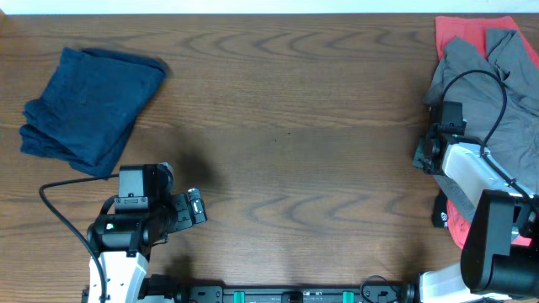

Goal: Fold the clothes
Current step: 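Reach the right gripper to the grey shorts on the right pile and grasp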

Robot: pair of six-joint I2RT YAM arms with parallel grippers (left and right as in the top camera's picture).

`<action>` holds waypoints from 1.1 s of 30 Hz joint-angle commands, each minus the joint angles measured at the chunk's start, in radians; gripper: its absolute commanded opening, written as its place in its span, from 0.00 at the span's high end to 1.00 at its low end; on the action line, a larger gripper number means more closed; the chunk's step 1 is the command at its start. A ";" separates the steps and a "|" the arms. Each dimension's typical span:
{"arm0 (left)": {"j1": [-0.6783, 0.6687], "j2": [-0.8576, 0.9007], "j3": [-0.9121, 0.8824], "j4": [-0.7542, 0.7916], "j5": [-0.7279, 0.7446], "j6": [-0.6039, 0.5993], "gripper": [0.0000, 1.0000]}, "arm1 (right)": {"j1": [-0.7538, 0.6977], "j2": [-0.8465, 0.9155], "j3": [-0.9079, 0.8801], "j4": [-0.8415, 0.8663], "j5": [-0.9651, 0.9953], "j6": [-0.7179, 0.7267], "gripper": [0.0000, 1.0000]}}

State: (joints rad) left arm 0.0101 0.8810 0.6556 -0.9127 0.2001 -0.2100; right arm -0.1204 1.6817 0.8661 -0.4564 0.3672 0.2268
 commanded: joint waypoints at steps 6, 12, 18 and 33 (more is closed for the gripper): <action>-0.003 0.000 0.023 -0.003 0.002 -0.006 0.02 | -0.006 0.007 -0.023 0.024 -0.009 0.005 0.54; -0.003 0.000 0.023 -0.003 0.002 -0.006 0.02 | -0.006 0.007 -0.066 0.071 -0.009 0.005 0.55; -0.003 0.000 0.023 -0.003 0.002 -0.006 0.02 | -0.006 0.007 -0.066 0.075 -0.007 0.004 0.76; -0.003 0.000 0.023 0.002 0.002 -0.006 0.02 | 0.024 -0.138 0.053 -0.005 -0.008 -0.021 0.99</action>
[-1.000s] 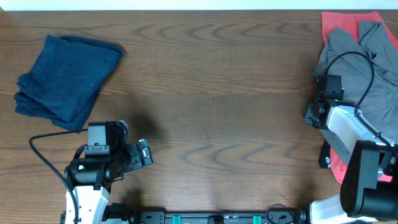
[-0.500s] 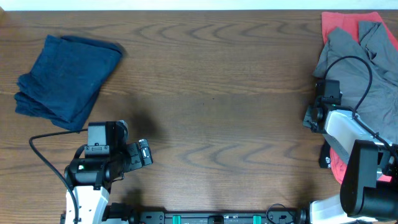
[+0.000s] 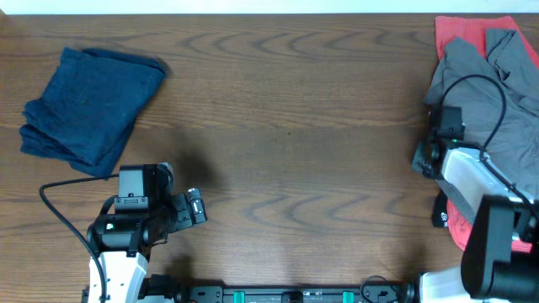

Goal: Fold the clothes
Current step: 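Reach the right gripper to the grey shorts on the right pile and grasp, then drag the grey shorts leftward off the red shirt with the right gripper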

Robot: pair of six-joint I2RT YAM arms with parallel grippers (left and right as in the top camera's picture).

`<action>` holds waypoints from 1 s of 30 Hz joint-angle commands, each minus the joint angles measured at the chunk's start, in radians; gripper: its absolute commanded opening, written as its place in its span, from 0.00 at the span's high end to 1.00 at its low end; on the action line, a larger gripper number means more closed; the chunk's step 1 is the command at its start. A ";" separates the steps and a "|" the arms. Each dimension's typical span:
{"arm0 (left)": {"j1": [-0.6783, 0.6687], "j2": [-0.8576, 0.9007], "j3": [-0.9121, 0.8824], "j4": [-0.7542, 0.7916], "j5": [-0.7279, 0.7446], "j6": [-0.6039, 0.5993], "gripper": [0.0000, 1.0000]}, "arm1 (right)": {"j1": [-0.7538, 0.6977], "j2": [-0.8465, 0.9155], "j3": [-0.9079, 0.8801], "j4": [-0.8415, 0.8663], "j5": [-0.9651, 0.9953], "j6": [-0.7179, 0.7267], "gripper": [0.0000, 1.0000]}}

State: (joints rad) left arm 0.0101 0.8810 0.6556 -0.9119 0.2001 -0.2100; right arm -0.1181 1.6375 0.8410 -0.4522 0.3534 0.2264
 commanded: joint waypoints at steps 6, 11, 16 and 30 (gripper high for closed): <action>-0.003 0.000 0.023 0.000 0.002 -0.006 0.02 | 0.121 -0.272 0.227 -0.084 -0.088 -0.119 0.99; -0.003 0.000 0.023 0.001 0.002 -0.006 0.02 | 0.270 -0.378 0.272 -0.110 -0.329 -0.162 0.99; -0.003 0.000 0.023 0.006 0.002 -0.006 0.02 | 0.433 -0.366 0.269 -0.098 -0.336 -0.008 0.99; -0.003 0.000 0.023 0.117 0.003 -0.148 0.02 | 0.608 -0.229 0.270 0.089 -0.206 0.012 0.01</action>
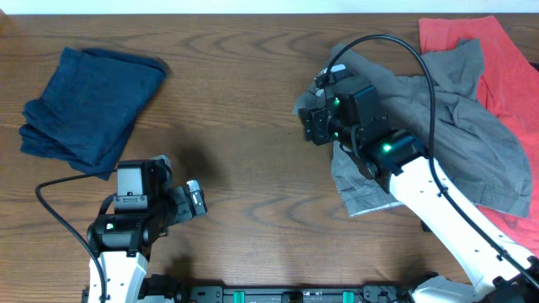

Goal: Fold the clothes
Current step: 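Drag the grey shorts leftward off the red shirt with the right gripper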

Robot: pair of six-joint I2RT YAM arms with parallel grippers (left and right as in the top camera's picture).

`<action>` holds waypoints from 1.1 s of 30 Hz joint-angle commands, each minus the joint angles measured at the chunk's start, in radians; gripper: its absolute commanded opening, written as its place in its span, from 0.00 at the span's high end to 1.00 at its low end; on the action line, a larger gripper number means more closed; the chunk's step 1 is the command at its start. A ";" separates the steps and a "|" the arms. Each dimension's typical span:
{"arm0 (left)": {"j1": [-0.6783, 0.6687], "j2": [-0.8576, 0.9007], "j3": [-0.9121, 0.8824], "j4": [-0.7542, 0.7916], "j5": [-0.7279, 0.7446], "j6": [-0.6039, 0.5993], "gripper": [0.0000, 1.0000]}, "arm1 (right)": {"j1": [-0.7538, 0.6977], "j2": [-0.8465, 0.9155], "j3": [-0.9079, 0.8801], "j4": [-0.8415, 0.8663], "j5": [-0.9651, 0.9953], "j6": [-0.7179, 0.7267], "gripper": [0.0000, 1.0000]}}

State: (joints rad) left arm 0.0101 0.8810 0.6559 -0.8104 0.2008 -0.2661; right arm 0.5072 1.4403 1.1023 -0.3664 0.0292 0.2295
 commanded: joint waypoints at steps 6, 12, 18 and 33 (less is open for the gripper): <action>-0.010 0.005 0.018 0.124 0.194 -0.215 0.02 | -0.129 -0.171 0.010 -0.107 0.342 0.019 0.01; -0.096 0.060 0.016 0.227 0.312 -0.215 0.02 | -0.346 -0.262 0.010 -0.263 0.298 0.085 0.01; -0.249 0.179 0.016 0.306 0.312 -0.235 0.02 | -0.461 -0.273 0.009 -0.388 0.235 0.084 0.01; -0.673 0.603 0.016 0.938 0.304 -0.473 0.02 | -0.591 -0.273 0.009 -0.518 0.236 0.144 0.01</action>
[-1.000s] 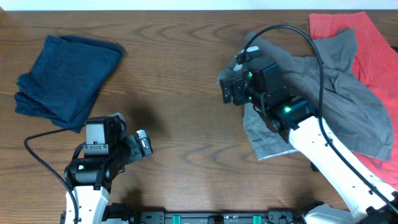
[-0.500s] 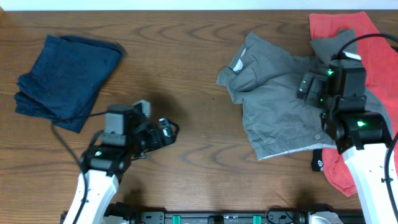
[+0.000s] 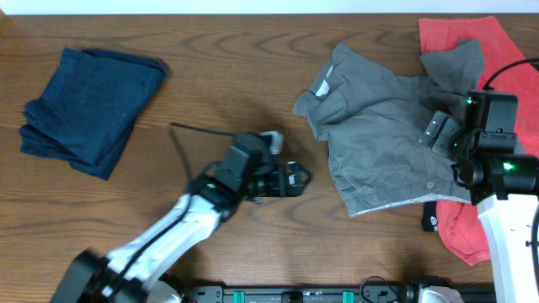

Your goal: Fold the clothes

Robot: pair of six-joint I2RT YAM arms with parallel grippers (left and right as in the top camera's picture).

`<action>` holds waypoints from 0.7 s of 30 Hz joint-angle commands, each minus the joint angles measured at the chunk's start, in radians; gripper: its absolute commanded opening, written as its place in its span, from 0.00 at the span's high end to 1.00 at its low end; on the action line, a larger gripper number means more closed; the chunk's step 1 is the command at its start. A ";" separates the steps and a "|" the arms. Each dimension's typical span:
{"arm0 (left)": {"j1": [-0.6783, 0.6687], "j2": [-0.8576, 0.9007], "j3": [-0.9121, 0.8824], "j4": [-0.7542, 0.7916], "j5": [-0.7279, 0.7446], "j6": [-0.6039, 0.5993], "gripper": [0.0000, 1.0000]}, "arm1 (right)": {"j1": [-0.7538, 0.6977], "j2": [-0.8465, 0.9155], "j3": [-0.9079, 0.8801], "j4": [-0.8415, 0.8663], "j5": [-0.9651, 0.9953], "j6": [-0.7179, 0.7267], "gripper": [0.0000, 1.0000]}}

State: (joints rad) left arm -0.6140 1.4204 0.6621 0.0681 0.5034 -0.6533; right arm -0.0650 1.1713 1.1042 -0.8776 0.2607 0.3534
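Observation:
A grey shirt [image 3: 383,143] lies loosely spread on the table right of centre, collar end toward the left. My right gripper [image 3: 440,132] hovers over its right part, fingers apart, nothing visibly between them. My left gripper [image 3: 295,179] has reached to the table's middle, just left of the shirt's lower left edge, open and empty. A red garment [image 3: 455,34] lies under and behind the shirt at the far right. A folded blue garment [image 3: 88,105] sits at the far left.
The red garment also shows at the right front [image 3: 459,231] beside my right arm's base. A black cable [image 3: 198,130] trails from the left arm across the wood table [image 3: 236,67].
My right gripper has let go of the shirt's left end and has moved back to the right, over the shirt's right part. My left arm has stretched from its front left spot to the table's middle.
At first the grey shirt lay heaped on the red garment at the far right, my right gripper at its edge and the left arm parked. Then the right gripper was at mid-table with the shirt pulled along. Now the shirt lies spread and both grippers flank it.

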 commanded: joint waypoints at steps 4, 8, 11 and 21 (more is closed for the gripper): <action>-0.119 0.181 0.010 0.232 0.001 -0.180 0.02 | -0.036 -0.004 0.007 -0.014 0.005 0.020 0.01; -0.171 0.283 0.010 0.332 0.001 -0.270 0.02 | -0.042 -0.004 0.007 -0.016 0.005 0.019 0.01; -0.211 0.342 0.010 0.389 0.001 -0.327 0.02 | -0.042 -0.004 0.007 -0.017 0.005 0.019 0.01; -0.353 0.409 0.010 0.470 -0.204 -0.487 0.01 | -0.042 -0.004 0.007 -0.026 0.004 0.020 0.01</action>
State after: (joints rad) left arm -0.9356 1.7920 0.6754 0.5514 0.4099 -1.0698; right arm -0.0971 1.1713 1.1042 -0.8997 0.2604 0.3576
